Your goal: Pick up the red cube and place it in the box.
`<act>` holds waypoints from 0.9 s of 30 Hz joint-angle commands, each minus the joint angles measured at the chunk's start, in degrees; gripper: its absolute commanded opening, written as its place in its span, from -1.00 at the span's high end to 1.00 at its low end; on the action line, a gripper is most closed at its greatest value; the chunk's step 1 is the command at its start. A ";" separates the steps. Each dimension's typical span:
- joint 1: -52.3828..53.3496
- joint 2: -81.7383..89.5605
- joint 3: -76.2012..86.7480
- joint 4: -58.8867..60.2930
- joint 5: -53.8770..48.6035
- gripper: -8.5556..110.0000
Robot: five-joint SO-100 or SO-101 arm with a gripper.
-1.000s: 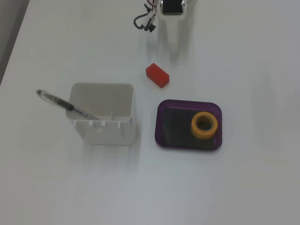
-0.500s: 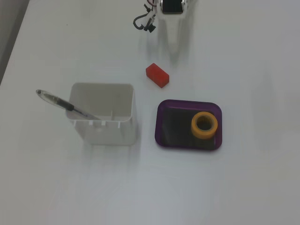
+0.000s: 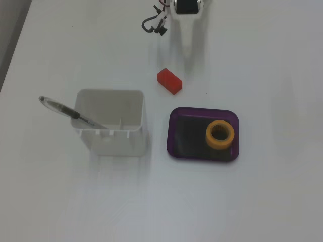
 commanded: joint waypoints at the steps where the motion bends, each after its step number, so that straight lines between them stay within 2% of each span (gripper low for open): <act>1: 0.26 3.69 -2.99 -0.44 -0.53 0.86; 5: 0.44 3.69 -3.08 -1.32 -0.53 0.76; 9: 5.62 3.69 -3.08 -2.11 -0.35 0.62; 15: 7.91 1.58 -6.77 -5.71 -0.26 0.61; 18: 8.00 -7.65 -12.74 -5.71 1.05 0.61; 21: 7.91 -22.06 -22.15 -4.48 7.38 0.61; 27: 5.01 -50.45 -41.31 5.98 18.19 0.59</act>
